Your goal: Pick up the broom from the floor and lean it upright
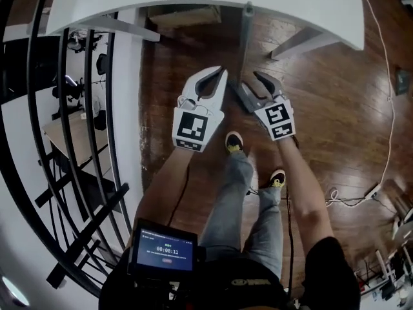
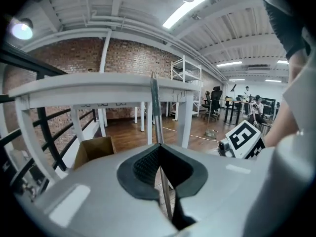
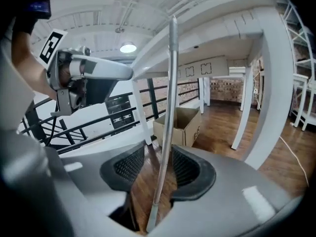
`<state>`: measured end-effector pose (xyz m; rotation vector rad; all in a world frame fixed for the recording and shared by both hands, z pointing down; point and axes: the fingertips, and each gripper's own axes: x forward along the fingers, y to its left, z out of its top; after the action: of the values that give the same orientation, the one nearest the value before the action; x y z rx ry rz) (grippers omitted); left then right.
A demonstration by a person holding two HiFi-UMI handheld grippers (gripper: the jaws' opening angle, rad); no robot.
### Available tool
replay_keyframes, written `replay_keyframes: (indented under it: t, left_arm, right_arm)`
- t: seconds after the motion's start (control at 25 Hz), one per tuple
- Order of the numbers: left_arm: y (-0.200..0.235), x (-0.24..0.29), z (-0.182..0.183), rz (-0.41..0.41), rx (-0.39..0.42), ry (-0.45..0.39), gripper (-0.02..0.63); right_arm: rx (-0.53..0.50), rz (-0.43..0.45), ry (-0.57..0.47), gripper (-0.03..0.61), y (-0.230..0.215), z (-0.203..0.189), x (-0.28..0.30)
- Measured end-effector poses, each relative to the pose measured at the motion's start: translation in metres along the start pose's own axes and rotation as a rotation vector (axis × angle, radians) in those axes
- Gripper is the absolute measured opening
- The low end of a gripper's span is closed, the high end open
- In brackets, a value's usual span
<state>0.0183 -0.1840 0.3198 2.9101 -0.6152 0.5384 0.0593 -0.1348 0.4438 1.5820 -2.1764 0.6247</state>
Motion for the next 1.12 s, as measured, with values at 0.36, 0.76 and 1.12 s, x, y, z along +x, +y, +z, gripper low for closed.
replay_keyframes:
  t: [0.36,0.76,1.12]
  left_arm:
    - [-0.093,-0.022,0.055,0.147,-0.051,-0.023,0.017]
    - [-0.123,0.088,0.127,0.397,-0.162,-0.12,0.017]
    - [-0.118,0.32,0.24,0.359,-0.006,-0.149,0.018]
  right_arm:
    - [-0.048,0.033,-0.155,0.125,-0.082,0.031,-0.108]
    - [-0.074,0.221,-0.38,0.002,-0.239,0.118,-0.161]
    - [0.014,0.278,-0.446,0.003,-0.463,0.159,-0.155]
